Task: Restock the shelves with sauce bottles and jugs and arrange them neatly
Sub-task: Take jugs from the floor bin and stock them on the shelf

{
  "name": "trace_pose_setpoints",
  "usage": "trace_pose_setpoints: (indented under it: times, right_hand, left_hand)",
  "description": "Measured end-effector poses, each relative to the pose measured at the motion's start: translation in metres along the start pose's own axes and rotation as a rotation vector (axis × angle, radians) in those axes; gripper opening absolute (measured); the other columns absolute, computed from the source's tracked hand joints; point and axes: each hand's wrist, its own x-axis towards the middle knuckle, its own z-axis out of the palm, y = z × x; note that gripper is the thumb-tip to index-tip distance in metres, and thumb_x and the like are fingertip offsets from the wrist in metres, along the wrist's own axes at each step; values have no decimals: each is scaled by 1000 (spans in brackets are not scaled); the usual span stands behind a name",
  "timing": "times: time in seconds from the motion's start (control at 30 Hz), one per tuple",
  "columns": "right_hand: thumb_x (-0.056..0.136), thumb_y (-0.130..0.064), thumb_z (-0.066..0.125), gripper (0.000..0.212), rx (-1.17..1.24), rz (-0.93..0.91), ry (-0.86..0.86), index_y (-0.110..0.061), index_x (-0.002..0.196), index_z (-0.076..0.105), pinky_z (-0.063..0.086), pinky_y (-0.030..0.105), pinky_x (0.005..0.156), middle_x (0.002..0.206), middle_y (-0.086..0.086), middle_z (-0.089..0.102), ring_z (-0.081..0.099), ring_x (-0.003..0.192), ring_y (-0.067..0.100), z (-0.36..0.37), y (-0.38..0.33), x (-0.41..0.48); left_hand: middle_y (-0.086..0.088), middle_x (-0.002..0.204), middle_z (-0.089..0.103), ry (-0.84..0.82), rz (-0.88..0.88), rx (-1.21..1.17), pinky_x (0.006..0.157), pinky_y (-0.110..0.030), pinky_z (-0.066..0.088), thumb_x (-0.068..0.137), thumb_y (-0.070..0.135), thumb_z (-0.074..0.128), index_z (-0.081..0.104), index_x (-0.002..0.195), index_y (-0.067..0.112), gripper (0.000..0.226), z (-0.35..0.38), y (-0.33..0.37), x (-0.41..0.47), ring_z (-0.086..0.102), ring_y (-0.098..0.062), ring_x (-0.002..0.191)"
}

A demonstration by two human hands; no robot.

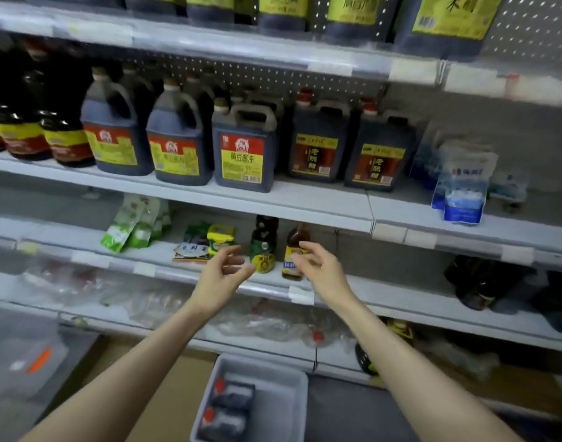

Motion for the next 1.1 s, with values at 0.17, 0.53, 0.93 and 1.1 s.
trace_pose_setpoints:
  times: [0.17,0.53,0.93,1.1]
  right_hand:
    - [93,-25,63,35,1,145,-22,-16,126,55,46,14,73,102,4,68,64,93,15,71,66,16]
    - [93,-26,63,37,-37,551,-33,-11,126,57,42,19,73,101,4,65,62,93,20,219,256,27]
    - [93,-22,63,38,-77,777,-58,-5,126,58,39,13,78,110,5,64,60,104,18,300,449,20]
    - [93,-25,63,42,-104,798,-60,-7,130,56,40,20,87,126,8,62,57,115,20,322,524,22]
  left_hand:
    - [-4,107,65,-65,-149,46,80,-21,50,86,21,69,52,128,12,46,-26,-96,13,63,-16,99]
    - [11,90,64,-224,-508,153,68,-9,46,89,24,67,54,112,22,27,-66,-317,30,62,-4,87]
    - [8,92,61,-249,-775,161,62,-20,44,91,29,63,51,119,19,32,-31,-520,14,59,-7,81]
    - [8,91,62,-224,-822,136,65,-23,47,91,27,64,50,113,23,27,-9,-590,10,61,-7,80]
